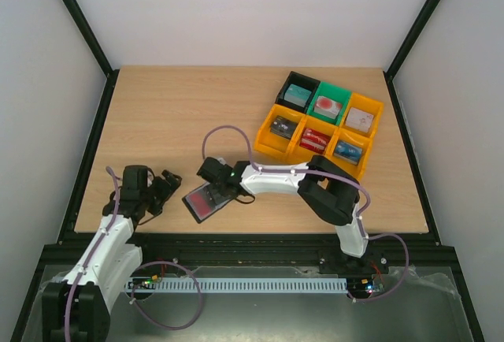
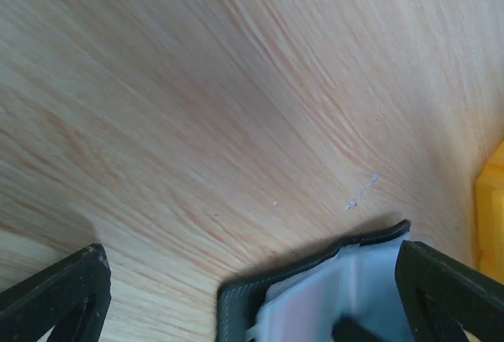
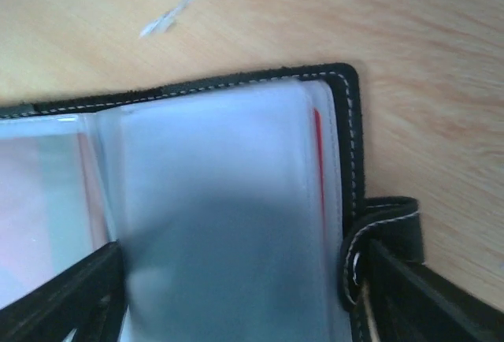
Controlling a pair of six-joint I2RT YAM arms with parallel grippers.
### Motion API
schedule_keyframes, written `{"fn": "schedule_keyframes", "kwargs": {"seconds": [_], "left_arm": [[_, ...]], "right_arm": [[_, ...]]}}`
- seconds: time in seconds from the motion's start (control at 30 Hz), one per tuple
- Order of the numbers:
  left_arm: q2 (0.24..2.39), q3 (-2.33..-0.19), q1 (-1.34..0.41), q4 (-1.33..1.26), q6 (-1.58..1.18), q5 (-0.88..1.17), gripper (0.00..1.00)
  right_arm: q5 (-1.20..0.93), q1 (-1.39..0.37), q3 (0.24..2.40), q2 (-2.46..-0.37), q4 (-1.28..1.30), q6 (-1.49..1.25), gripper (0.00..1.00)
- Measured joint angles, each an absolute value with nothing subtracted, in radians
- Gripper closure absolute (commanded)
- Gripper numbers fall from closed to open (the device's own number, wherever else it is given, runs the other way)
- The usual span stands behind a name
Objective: Take the credit cards out of the card holder
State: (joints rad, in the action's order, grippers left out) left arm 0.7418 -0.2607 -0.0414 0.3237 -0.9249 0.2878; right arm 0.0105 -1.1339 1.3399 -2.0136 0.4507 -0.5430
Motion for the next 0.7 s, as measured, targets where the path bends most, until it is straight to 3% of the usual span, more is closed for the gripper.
{"fn": "schedule_keyframes", "kwargs": {"seconds": [0.6,0.7], "left_arm": [[0.847,-0.247,-0.041,0.011,-0.97,0.341,0.01],[0.847,-0.261,-0.041,-0.018,-0.945,0.345,0.01]], "right_arm": [[-0.182,-0.924,1.519,-2.135,0.404,-0.537,0.82],[-0.224,-0.907,1.524,-2.135,0.4,-0.53,0.86]]}}
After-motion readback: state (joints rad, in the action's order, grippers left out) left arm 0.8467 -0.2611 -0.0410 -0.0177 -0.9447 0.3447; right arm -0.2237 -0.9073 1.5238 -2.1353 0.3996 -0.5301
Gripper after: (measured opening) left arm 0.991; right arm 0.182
